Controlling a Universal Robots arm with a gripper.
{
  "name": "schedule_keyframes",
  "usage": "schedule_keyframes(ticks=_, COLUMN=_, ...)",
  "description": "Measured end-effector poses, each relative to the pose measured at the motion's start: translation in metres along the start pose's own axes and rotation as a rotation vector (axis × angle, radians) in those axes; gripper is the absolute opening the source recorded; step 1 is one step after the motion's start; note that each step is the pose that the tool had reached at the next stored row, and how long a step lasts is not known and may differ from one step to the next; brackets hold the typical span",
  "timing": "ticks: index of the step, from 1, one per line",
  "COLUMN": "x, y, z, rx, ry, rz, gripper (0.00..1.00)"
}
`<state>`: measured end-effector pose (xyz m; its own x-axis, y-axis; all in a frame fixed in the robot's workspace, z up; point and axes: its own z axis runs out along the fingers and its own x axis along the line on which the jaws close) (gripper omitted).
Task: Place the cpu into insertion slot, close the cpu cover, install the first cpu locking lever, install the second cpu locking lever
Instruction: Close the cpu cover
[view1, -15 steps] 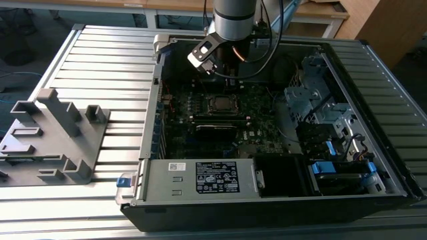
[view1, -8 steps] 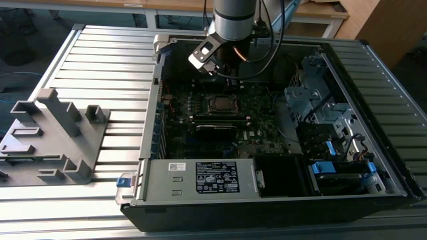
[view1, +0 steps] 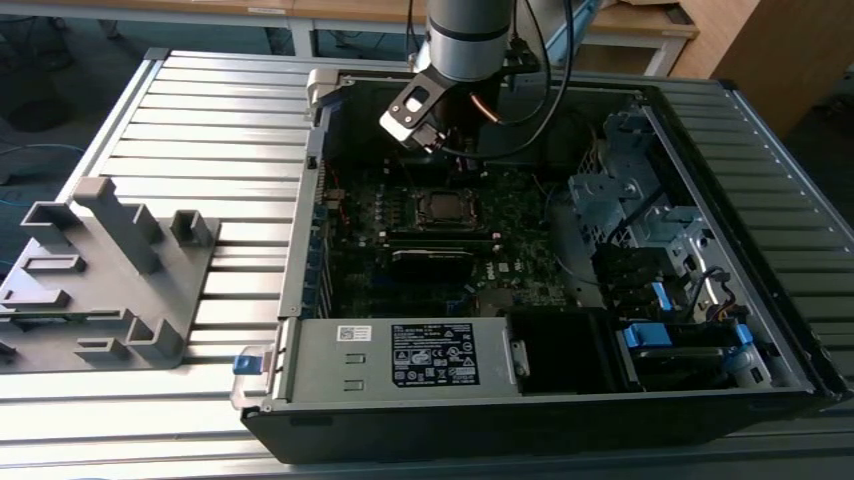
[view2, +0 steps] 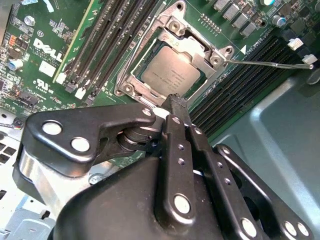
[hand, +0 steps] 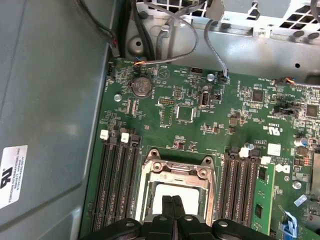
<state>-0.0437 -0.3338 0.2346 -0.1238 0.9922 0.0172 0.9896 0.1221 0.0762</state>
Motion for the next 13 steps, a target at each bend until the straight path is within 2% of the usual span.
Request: schedule_keyframes(ticks=13, x=0.0, y=0.0, z=0.0, rx=0.0001, ry=0.0004, rz=-0.005, gripper=0.11)
